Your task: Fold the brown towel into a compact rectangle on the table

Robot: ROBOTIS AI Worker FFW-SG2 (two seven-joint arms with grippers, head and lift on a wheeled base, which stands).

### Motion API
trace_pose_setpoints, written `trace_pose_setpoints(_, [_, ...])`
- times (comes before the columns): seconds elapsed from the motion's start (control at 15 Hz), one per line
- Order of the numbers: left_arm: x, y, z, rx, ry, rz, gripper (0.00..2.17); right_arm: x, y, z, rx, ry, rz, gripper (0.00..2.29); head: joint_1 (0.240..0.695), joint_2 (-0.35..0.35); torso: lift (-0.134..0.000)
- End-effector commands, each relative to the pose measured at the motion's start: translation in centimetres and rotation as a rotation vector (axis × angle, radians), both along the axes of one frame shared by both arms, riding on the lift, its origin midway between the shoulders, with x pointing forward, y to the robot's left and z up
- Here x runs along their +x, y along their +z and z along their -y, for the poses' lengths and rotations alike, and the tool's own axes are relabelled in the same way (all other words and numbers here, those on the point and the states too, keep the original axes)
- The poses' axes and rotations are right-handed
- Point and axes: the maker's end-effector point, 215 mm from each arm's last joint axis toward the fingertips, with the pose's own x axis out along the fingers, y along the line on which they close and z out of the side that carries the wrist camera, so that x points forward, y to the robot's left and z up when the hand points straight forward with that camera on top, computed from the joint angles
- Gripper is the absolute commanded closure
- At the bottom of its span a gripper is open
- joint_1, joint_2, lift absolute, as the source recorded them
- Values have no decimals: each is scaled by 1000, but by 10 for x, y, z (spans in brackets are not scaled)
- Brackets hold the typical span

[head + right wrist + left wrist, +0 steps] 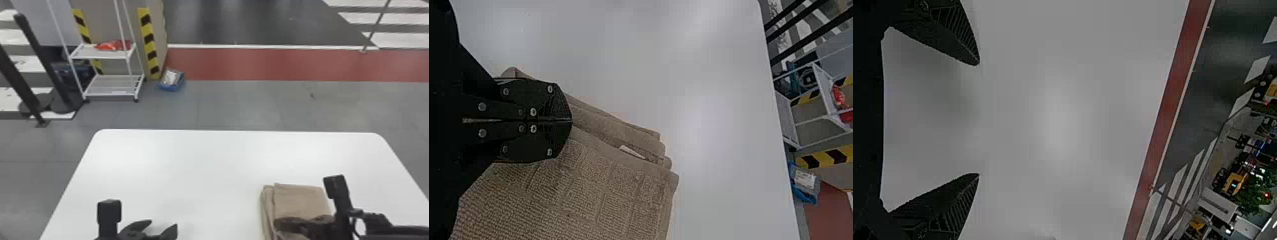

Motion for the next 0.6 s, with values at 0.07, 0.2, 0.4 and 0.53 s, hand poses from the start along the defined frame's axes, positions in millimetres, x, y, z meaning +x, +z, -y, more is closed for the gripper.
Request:
trace_pose_setpoints(0.07, [3,4,0,-2,1,13,87,-22,22,7,73,-44,-46,2071,695,-4,0])
trace_pose_setpoints(0.2, [10,12,-2,-1,6,50,87,-36,31,22,95,-61,-45,2071,695,-8,0])
trace_pose_setpoints(0.4, [25,33,-4,-9,23,148,83,-64,40,39,124,-71,-51,2071,695,-29,0])
trace_pose_setpoints(0.53, [34,50,-5,-21,40,220,76,-78,42,46,123,-66,-63,2071,695,-50,0])
